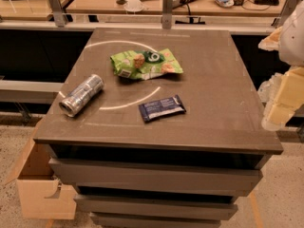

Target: Pick green rice chip bag

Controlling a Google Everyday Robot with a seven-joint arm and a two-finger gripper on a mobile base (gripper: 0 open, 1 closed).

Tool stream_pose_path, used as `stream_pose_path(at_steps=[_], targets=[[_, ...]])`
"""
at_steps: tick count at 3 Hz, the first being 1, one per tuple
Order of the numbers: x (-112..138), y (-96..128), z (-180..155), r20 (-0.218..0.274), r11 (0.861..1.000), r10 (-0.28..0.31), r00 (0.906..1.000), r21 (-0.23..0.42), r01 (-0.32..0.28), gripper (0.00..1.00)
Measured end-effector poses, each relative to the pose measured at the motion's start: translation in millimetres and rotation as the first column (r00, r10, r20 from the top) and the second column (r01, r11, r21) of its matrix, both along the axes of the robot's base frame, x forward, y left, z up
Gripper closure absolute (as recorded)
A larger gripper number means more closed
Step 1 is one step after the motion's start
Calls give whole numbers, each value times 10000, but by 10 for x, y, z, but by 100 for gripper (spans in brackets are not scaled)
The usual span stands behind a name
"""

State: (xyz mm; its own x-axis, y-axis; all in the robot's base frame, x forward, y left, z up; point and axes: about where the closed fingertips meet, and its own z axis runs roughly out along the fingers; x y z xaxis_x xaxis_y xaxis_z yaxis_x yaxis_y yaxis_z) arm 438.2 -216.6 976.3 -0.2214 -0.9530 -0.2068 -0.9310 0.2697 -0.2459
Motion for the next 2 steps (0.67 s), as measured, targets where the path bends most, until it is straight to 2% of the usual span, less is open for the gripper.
stream_pose_path(at_steps=[1,2], targets=[[0,0,0,2,10000,0,10000,0,0,0],[327,113,-91,450,9940,-153,9989,1085,104,0]])
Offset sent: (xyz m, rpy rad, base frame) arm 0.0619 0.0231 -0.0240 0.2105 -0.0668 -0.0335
